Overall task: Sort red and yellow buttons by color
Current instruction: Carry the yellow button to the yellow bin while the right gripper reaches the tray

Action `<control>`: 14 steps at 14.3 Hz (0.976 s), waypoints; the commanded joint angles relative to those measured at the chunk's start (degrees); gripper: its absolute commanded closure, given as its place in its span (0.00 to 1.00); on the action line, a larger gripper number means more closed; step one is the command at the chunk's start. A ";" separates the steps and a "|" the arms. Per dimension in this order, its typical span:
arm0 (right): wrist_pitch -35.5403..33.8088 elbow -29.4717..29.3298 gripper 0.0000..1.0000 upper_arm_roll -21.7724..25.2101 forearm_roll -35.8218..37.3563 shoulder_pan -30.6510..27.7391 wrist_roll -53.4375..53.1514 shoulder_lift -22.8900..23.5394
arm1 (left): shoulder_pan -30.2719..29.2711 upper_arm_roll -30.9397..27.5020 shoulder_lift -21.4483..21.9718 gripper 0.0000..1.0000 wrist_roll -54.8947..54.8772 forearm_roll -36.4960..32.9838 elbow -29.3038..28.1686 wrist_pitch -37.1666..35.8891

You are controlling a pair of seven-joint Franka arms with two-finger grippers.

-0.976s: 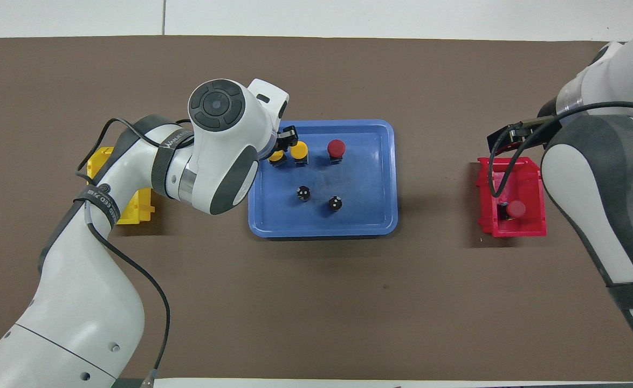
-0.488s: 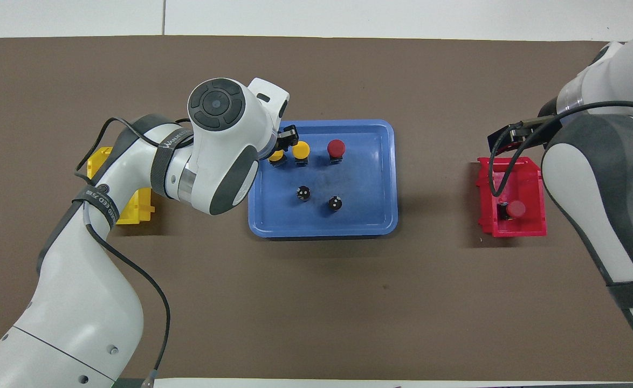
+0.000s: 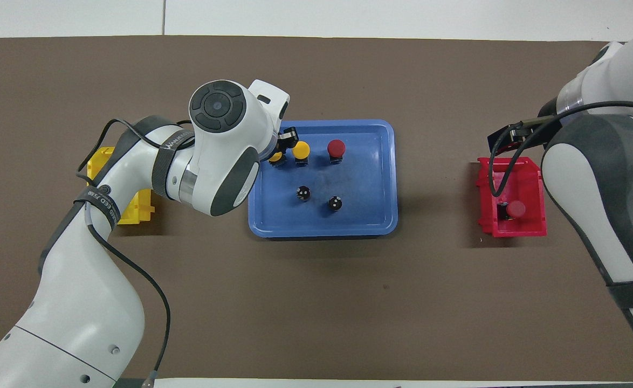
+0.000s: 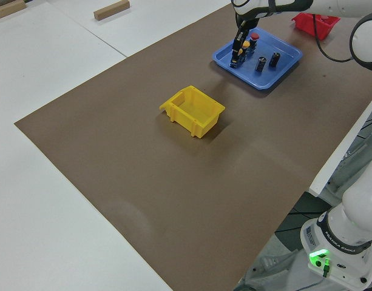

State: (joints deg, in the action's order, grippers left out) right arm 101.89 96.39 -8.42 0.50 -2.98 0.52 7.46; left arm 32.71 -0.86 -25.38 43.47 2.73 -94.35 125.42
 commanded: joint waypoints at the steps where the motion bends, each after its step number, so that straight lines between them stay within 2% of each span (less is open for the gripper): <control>1: 0.15 -0.59 0.01 -0.46 0.20 -0.45 -0.43 0.54 | 1.57 -0.72 1.12 0.47 2.23 -0.70 -2.41 2.02; 2: 0.15 -0.59 0.01 -0.46 0.20 -0.45 -0.61 0.54 | 1.57 -0.72 1.12 0.47 2.24 -0.70 -2.42 1.94; 3: 0.15 -0.59 0.01 -0.46 0.29 -0.45 -0.96 0.54 | 1.57 -0.81 1.12 0.52 2.32 -0.70 -2.25 1.85; 5: 0.41 -0.50 0.01 -0.46 0.29 -0.45 -1.05 0.54 | 1.57 -0.81 1.12 0.79 2.50 -0.70 -1.72 1.32; 7: 0.59 -0.42 0.01 -0.46 0.20 -0.45 -1.05 0.54 | 1.14 -1.07 1.29 0.94 2.41 -0.70 0.20 -1.64; 10: 0.50 -0.50 0.01 -0.46 0.29 -0.45 -1.05 0.45 | -0.79 -1.07 5.68 0.97 1.80 -0.79 7.84 -16.21; 11: 0.59 -0.50 0.01 -0.46 0.20 -0.36 -1.05 0.53 | -1.85 -1.07 7.60 0.97 0.84 -0.79 8.73 -19.65; 14: 1.12 -1.29 0.01 -0.55 -0.15 0.60 -3.93 0.62 | -8.07 -1.25 14.19 0.97 -12.74 -1.05 3.58 -26.87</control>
State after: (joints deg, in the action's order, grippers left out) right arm 102.51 96.36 -8.46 0.49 -2.86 -0.39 7.51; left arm 29.02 -2.14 -15.69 38.84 2.23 -85.86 101.70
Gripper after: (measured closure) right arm 0.004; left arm 0.581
